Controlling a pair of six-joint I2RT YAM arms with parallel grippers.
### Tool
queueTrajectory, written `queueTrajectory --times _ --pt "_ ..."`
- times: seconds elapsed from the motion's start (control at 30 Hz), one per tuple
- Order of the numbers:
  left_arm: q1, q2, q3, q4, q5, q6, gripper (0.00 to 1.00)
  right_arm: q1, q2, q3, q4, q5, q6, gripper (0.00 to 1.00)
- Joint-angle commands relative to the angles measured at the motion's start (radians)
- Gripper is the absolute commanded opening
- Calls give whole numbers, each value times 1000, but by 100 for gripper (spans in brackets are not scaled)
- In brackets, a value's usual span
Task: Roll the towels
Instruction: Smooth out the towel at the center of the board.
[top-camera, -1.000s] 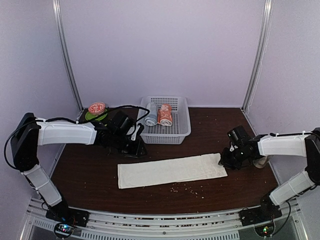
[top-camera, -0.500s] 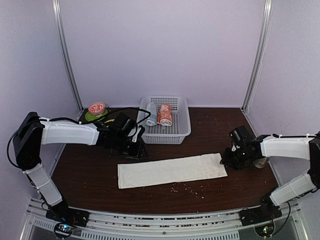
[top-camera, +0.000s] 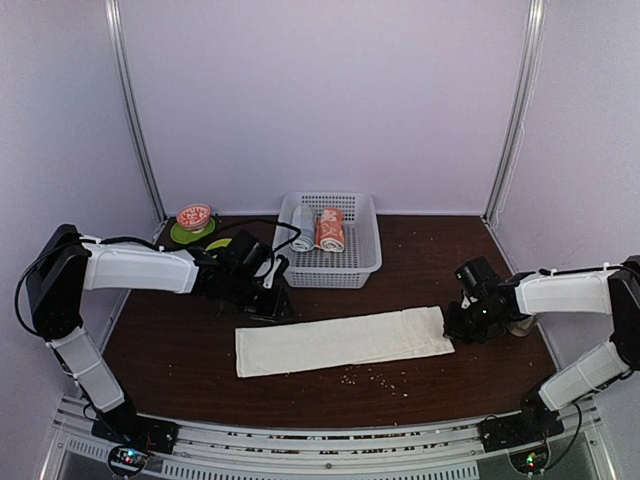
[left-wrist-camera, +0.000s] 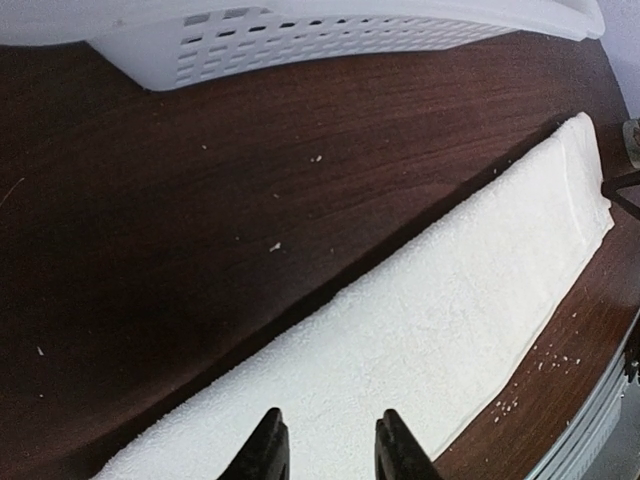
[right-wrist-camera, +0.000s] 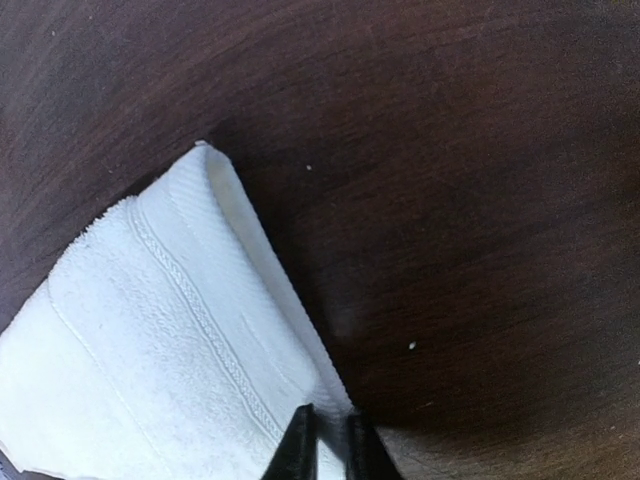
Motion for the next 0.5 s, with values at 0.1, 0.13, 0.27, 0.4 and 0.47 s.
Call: queueTrajectory --times 0.1,0.13,0.27,0.4,0.47 --pt "-4 -14 -31 52 -2 -11 31 2 -58 -3 -26 26 -1 3" --pt "-3 -11 -32 54 -3 -13 31 1 -65 1 -37 28 -5 3" --pt "-3 2 -36 65 3 -23 31 1 -90 19 -65 29 -14 0" --pt "-3 -1 -50 74 4 -31 31 1 -115 40 -98 11 -35 0" --pt "-4 -3 -55 74 4 -32 31 2 -129 46 -115 4 -45 0"
